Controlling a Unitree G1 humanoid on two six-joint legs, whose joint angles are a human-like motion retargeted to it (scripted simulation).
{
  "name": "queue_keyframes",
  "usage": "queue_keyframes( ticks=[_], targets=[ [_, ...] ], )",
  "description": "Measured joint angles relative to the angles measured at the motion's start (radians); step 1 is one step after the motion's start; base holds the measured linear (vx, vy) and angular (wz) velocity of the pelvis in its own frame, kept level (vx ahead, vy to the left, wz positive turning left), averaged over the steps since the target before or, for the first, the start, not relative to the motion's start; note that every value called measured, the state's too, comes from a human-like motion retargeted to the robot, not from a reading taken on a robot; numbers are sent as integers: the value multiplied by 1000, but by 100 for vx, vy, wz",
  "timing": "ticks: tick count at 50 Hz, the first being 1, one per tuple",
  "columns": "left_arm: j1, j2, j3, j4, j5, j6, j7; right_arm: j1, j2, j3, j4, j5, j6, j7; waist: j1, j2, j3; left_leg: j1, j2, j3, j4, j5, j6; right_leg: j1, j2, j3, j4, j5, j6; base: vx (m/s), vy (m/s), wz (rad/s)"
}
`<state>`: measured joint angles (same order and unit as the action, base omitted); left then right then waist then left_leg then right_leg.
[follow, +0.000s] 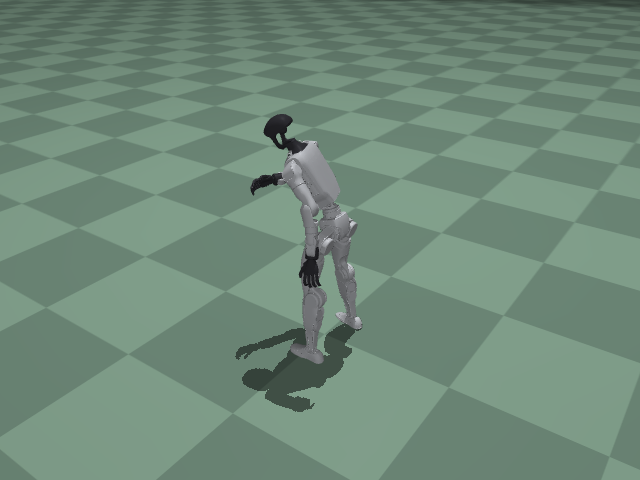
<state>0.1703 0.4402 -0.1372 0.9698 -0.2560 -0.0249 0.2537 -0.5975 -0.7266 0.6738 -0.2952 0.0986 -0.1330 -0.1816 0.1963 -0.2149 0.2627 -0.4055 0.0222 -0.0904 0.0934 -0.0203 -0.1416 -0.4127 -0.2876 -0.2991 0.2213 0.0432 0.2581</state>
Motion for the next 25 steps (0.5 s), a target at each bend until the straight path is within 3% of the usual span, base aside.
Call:
queue_keyframes(
  ticks=[5, 15, 19, 25],
  targets=[
    [-15, -9, 39, 1, 13, 7, 5, 121, -15, -70, -158, 114, -6, 63, -4, 4, -88, 205, 3, 23, -29, -54, 1, 185, 3, 15, -19, -47, 1, 23, 0, -28],
    [-86, -70, 19, 37, 135, 25, -19, 240, -39, -103, -212, 104, -17, 135, 3, 68, -208, 516, 19, 74, -125, -102, -10, 472, 31, 36, -128, -82, -1, 18, -1, -30],
    [-54, -63, -46, 11, 155, 16, -43, 265, -36, -90, -203, 168, -33, 243, -12, 97, -263, 558, 30, 97, -102, -126, 16, 513, 46, 61, -133, -116, -53, 10, -1, -36],
    [-24, -62, -102, -15, 284, 28, -99, 265, -26, -98, -167, 208, 10, 338, -40, 131, -306, 582, 38, 134, -73, -153, 15, 519, 53, 98, -116, -132, -58, 3, -1, -32]
  ],
)
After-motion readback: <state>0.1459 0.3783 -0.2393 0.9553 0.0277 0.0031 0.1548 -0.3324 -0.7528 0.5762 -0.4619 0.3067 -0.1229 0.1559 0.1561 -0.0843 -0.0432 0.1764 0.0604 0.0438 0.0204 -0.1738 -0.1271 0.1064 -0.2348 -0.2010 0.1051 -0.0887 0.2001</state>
